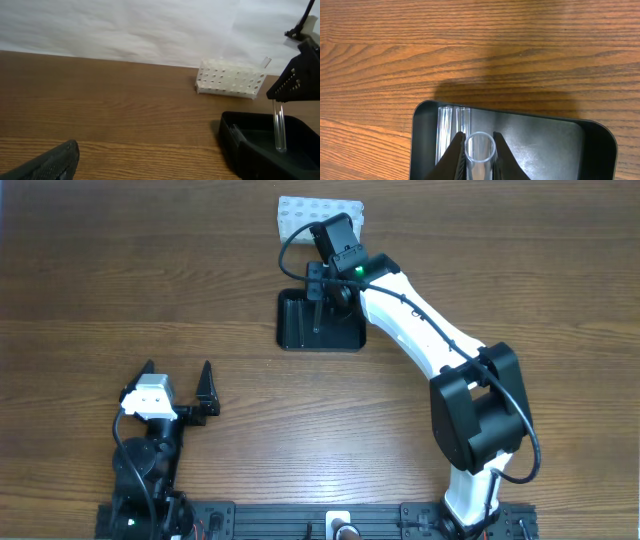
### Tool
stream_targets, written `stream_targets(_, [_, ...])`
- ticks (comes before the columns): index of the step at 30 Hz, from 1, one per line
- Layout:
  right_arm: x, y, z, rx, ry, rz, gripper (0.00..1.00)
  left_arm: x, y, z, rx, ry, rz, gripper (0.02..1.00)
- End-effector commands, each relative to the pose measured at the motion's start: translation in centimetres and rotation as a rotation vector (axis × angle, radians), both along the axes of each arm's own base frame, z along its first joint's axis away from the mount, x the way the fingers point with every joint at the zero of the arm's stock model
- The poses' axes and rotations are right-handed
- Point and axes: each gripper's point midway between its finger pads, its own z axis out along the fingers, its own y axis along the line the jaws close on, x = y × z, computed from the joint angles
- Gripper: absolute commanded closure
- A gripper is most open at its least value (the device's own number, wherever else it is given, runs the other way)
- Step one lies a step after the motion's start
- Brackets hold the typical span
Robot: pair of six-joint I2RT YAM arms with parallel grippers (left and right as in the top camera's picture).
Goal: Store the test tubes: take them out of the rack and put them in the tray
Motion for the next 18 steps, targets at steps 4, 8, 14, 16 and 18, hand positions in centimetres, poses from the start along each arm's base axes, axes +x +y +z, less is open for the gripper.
stream_targets(4, [-0.2,-0.5,-3.7,-0.016,0.078,-0.032,0.989,0.0,-0.1,0.0,0.012,-0.004,-0.01,0.018])
stream_targets(8, [-0.2,-0.6,-4.3,-0.021,0.088,-0.034,0.987,0.0,-0.1,0.0,0.012,-0.004,-0.01,0.018])
stream_targets(14, [-0.1,-0.6,-5.3,-0.028,0.101,-0.035,0.969,0.0,-0.1,0.0,0.012,-0.004,-0.01,0.018])
stream_targets(16, [-0.1,-0.6,-5.7,-0.031,0.106,-0.035,0.958,0.0,-0.1,0.0,0.012,-0.004,-0.01,0.018])
stream_targets(18, [-0.1,-0.6,-5.9,-0.031,0.107,-0.035,0.943,0.0,-0.1,0.0,0.012,-0.004,-0.01,0.02])
